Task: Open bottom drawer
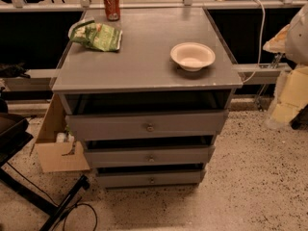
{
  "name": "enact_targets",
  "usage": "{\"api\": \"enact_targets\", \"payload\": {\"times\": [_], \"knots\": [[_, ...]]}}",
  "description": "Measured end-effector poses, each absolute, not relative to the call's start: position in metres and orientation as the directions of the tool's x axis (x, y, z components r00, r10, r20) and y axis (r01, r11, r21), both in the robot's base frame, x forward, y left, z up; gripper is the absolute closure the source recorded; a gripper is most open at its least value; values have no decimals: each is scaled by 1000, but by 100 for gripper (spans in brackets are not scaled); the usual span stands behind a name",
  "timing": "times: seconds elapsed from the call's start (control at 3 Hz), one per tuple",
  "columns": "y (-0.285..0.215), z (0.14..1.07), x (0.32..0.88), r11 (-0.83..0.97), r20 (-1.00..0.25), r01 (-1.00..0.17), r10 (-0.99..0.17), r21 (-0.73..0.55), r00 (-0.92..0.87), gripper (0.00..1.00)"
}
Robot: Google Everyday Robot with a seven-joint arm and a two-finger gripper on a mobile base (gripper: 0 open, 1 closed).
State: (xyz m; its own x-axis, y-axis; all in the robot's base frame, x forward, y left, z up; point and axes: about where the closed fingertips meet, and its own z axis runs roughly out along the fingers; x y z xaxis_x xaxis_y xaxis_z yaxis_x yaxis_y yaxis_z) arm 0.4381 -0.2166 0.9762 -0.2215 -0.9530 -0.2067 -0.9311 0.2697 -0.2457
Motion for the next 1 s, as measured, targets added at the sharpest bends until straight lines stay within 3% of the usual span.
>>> {"api": "enact_targets", "payload": {"times": [1.0], "knots": [[-190, 947, 436, 196, -175, -937, -973, -288, -150, 0]]}}
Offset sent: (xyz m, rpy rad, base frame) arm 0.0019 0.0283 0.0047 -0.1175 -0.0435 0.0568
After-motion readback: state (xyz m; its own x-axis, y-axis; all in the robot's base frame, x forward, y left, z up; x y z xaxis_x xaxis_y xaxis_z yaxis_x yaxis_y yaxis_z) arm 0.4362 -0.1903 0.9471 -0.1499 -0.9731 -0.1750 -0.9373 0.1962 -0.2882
